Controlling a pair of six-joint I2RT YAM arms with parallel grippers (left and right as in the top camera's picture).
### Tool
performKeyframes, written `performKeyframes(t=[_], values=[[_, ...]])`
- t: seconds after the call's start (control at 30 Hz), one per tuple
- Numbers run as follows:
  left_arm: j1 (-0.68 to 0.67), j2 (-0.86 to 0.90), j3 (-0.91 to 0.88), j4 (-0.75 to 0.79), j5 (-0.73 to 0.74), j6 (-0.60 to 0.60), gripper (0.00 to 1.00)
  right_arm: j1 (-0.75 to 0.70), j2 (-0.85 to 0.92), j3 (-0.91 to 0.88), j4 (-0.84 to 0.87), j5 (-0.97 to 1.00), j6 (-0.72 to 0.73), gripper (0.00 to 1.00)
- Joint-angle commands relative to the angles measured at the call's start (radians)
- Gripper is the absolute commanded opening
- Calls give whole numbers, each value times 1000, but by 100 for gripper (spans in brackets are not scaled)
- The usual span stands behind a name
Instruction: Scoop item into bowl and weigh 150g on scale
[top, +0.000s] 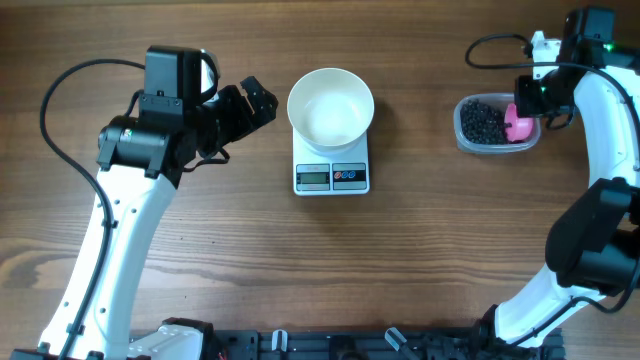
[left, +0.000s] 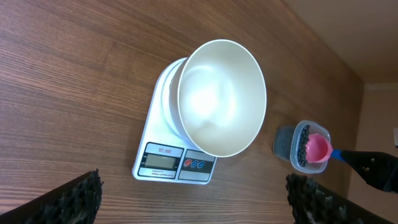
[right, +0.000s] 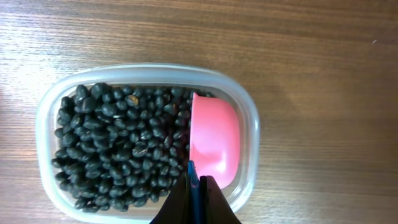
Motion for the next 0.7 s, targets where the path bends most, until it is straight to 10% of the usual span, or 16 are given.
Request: performKeyframes(t=[0.0,0.67], values=[[-6,-6,13,-1,-13,20,100,-3,10,-2,-42,-148,51,4],[-10,-6,13,-1,-13,20,100,-45,10,-103,98,-323,95,4]])
